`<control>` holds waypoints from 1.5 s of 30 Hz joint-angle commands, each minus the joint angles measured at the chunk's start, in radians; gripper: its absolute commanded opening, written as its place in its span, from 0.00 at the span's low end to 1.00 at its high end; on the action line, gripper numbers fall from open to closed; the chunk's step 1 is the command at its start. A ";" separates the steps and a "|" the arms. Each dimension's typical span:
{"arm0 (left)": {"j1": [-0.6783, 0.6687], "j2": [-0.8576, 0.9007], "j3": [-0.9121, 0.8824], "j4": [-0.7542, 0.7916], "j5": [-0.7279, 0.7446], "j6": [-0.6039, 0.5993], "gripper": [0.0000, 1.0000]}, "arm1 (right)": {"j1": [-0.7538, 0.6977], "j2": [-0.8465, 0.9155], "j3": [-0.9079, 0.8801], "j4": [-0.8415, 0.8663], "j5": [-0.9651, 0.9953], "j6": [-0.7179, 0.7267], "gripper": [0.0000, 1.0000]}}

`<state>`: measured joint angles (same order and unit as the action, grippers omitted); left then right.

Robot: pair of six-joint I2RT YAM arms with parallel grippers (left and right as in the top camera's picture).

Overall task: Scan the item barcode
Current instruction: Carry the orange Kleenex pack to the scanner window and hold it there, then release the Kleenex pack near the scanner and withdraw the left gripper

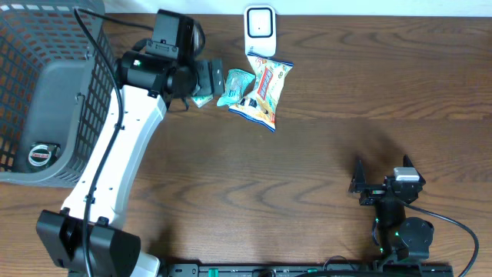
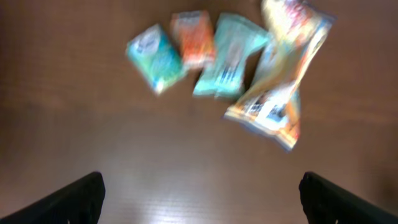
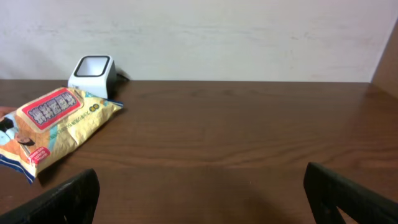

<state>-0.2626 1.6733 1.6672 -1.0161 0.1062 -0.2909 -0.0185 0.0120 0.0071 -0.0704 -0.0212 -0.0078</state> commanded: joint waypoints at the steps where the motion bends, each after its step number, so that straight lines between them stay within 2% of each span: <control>1: -0.002 0.013 -0.008 -0.073 0.006 0.003 0.98 | -0.003 -0.006 -0.002 -0.005 0.008 0.011 0.99; 7: -0.060 0.013 -0.063 -0.094 0.064 0.002 0.98 | -0.003 -0.006 -0.002 -0.005 0.008 0.011 0.99; 19: -0.241 0.013 -0.108 -0.076 0.065 -0.029 0.98 | -0.003 -0.006 -0.002 -0.005 0.007 0.011 0.99; 39: -0.251 0.016 -0.108 -0.059 0.065 -0.033 0.97 | -0.003 -0.006 -0.002 -0.005 0.008 0.011 0.99; 45: -0.251 0.039 -0.109 -0.060 0.064 -0.157 0.98 | -0.003 -0.006 -0.002 -0.005 0.008 0.011 0.99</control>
<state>-0.5133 1.6855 1.5635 -1.0729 0.1631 -0.3683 -0.0185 0.0120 0.0071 -0.0708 -0.0212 -0.0078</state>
